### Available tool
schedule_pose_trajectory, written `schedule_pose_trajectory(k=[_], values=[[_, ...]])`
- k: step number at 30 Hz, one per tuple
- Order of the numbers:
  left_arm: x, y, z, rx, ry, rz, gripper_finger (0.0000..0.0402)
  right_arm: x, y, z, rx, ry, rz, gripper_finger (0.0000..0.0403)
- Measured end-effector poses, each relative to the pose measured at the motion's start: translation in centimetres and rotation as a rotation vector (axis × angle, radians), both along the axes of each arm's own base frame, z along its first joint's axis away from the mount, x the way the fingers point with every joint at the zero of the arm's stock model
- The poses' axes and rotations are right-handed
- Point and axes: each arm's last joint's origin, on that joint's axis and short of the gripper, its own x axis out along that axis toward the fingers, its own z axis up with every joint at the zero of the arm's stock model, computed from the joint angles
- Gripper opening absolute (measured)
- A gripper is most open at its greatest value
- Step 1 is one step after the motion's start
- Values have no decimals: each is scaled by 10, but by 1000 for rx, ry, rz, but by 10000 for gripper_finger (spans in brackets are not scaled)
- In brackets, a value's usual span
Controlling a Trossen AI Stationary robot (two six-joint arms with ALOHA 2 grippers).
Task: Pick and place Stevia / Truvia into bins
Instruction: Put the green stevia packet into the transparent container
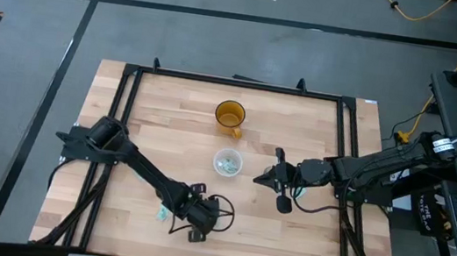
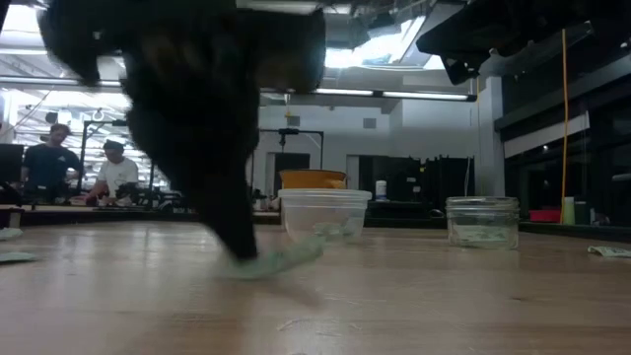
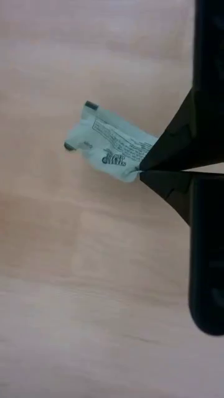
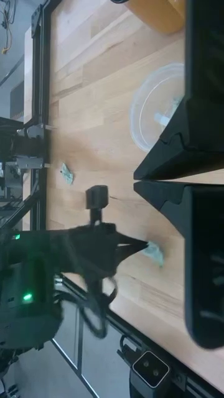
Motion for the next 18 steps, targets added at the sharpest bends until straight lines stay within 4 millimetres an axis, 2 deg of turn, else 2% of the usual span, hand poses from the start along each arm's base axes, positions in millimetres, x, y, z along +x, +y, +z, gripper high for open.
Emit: schedule_pose_trajectory(k=[3,9,18], values=[[-2,-1,18,9,-55,-33,2,0,0,0,19,3,-6,19],[-7,-5,36,69,-122,-109,1,0,0,0,24,6,-9,19],[-10,-2,48,66,-122,-166,2,-1,0,-2,41,28,-18,19]])
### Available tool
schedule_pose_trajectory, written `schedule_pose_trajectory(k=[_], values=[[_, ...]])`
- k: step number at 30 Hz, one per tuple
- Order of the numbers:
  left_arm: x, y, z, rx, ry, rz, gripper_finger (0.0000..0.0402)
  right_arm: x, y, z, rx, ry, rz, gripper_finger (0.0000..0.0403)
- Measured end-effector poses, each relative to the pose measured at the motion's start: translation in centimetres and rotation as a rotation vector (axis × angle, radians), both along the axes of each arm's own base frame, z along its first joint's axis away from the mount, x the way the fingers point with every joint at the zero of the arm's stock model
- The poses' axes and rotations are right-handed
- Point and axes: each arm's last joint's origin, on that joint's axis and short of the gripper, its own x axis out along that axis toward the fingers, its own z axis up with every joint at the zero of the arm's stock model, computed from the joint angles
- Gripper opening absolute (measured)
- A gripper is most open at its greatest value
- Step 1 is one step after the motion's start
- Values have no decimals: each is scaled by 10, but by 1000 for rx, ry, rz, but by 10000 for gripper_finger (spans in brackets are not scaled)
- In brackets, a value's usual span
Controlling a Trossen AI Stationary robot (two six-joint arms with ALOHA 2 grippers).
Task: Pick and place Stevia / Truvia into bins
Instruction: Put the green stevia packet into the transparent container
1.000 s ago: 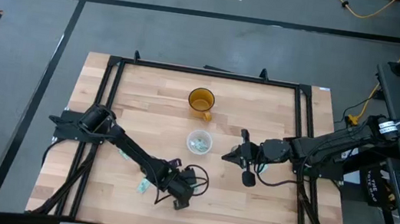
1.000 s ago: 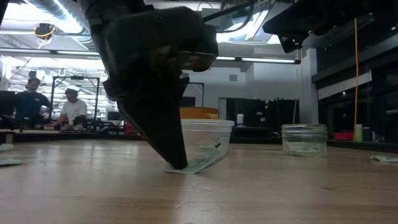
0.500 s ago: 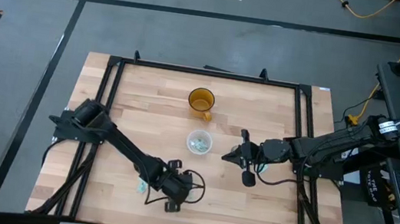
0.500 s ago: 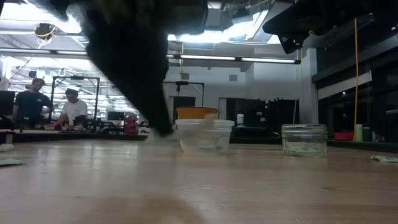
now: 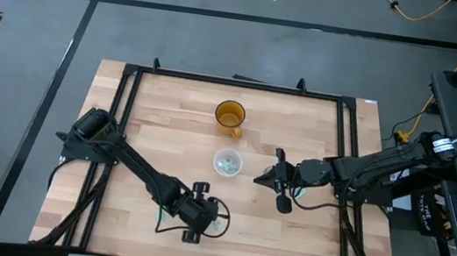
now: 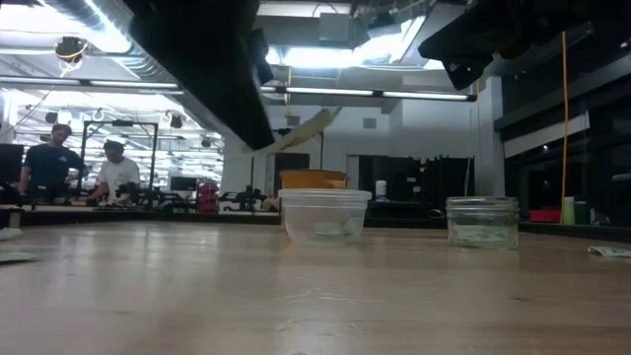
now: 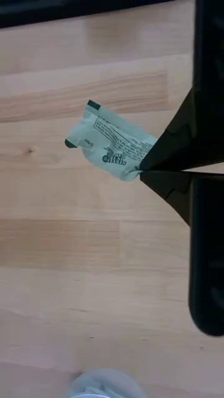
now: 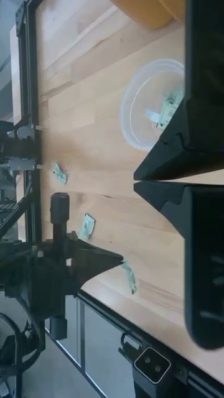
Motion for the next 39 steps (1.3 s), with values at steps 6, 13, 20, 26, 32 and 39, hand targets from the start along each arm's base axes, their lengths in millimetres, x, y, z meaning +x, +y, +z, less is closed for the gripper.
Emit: schedule_pose_trajectory(k=[6,13,20,26,32,39], values=[[3,11,7,-9,0,-32,1,2,1,-3,-4,13,1,19],[8,29,19,-9,-21,-60,1,3,1,-7,-8,28,0,19],[-7,54,26,-21,-155,-45,1,1,10,-7,-13,28,38,19],[-34,81,25,-17,-319,53,1,-1,16,-6,-11,19,64,19],[-50,99,18,-8,-470,32,2,-2,19,-5,-17,9,61,19],[-52,123,8,2,-507,109,2,-1,17,-5,-36,-3,19,19]])
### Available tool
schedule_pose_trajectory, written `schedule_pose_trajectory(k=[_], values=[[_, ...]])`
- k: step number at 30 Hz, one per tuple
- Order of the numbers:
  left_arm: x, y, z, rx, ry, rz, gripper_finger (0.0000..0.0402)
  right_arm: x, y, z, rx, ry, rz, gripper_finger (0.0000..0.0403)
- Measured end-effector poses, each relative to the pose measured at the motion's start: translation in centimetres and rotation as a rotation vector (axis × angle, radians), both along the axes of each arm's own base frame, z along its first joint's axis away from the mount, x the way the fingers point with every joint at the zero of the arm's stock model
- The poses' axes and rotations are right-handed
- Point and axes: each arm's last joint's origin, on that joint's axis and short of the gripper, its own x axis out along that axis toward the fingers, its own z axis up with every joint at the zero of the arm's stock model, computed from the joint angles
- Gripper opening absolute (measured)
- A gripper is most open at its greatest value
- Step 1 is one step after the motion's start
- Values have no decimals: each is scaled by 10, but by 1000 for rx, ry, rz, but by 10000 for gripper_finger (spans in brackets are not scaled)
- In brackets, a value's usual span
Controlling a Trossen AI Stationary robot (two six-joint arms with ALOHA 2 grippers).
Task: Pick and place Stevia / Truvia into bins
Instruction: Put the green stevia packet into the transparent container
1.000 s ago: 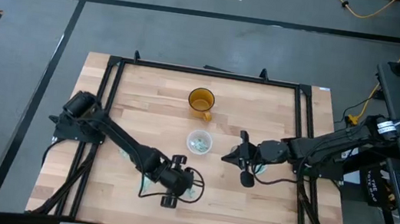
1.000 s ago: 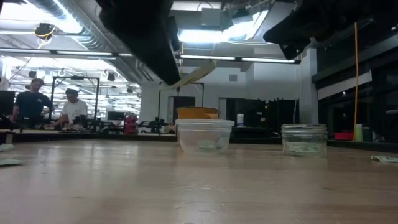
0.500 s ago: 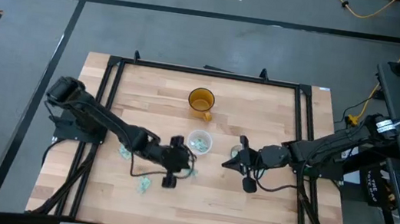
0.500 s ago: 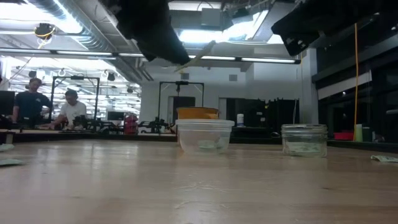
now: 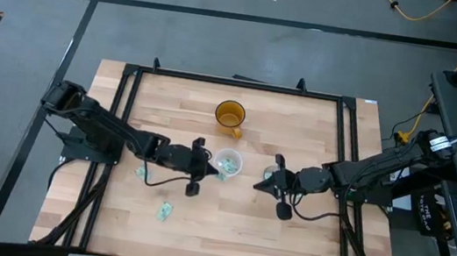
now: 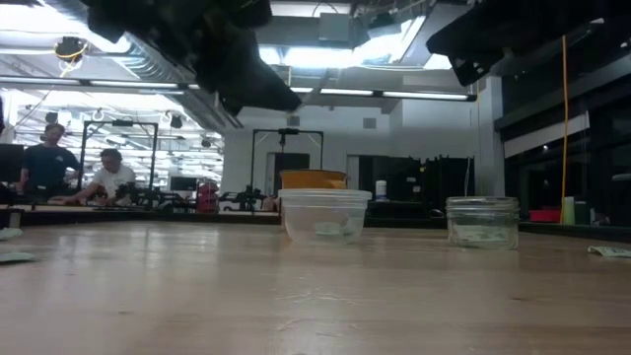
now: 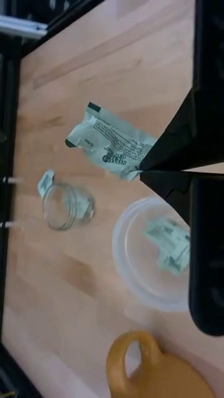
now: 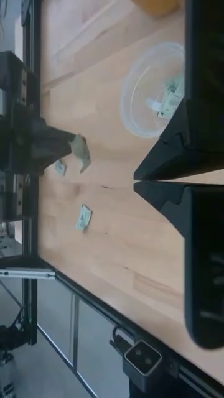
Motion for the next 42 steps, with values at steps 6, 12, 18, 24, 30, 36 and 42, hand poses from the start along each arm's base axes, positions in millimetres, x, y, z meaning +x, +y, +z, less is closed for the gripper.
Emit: schedule_pose_trajectory(k=[6,12,18,24,30,36,42], values=[[5,20,0,-12,-12,72,2,0,-1,0,-19,-2,-39,19],[7,44,-1,-28,3,127,2,0,-2,-1,-41,0,-50,19],[15,69,15,-58,140,151,2,1,-4,-1,-93,-7,-37,19],[23,77,26,-40,224,170,2,3,-12,-1,-96,2,-67,19],[46,70,26,5,300,62,2,5,-19,-2,-94,8,-98,19],[63,71,13,21,503,40,2,5,-19,-3,-97,20,-99,19],[82,71,1,42,550,18,2,4,-20,-4,-103,37,-99,19]])
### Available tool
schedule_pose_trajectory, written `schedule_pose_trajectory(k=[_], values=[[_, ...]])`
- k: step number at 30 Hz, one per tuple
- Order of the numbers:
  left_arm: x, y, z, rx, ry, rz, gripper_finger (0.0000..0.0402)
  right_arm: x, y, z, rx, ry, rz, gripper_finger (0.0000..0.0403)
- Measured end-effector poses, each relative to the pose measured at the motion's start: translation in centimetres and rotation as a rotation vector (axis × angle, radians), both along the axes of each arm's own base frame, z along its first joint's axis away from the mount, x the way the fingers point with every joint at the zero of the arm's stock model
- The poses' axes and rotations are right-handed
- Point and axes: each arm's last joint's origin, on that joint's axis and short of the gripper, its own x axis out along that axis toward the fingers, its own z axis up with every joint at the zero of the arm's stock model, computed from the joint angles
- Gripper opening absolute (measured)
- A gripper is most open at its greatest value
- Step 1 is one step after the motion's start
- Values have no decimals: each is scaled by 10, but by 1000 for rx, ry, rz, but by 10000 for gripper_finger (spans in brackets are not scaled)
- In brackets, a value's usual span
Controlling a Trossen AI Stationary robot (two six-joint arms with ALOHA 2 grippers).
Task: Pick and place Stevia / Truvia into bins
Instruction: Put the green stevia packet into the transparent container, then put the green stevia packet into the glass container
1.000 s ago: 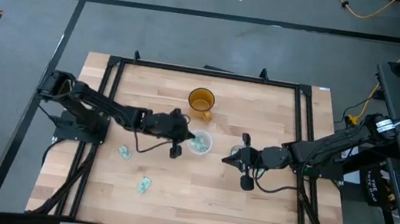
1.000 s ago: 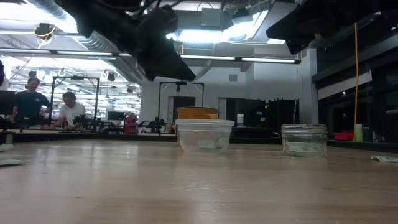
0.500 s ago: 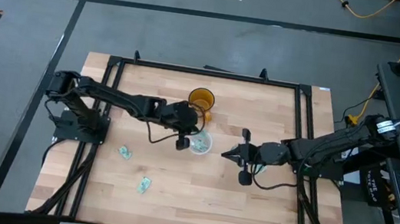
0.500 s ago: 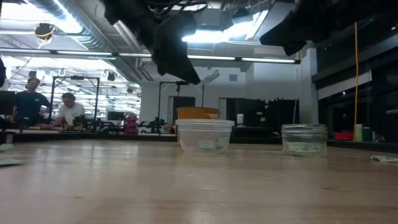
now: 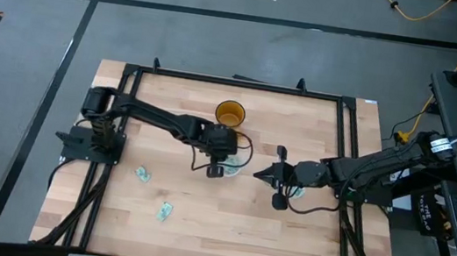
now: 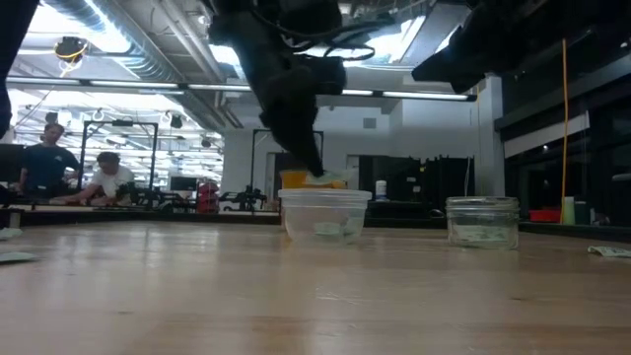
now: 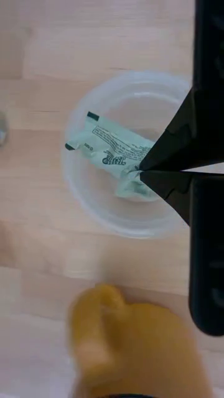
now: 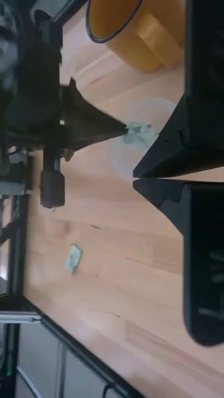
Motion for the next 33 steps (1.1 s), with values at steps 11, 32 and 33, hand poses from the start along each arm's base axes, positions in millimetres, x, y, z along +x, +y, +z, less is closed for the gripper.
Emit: schedule_pose_trajectory(k=[11,32,33], values=[[6,0,-7,33,24,-52,3,-1,0,-2,-8,25,0,19],[-13,-7,45,164,-92,-117,79,-2,-1,-1,20,23,-12,19],[-17,-8,54,195,-117,-124,71,-3,-1,0,30,24,-16,19]])
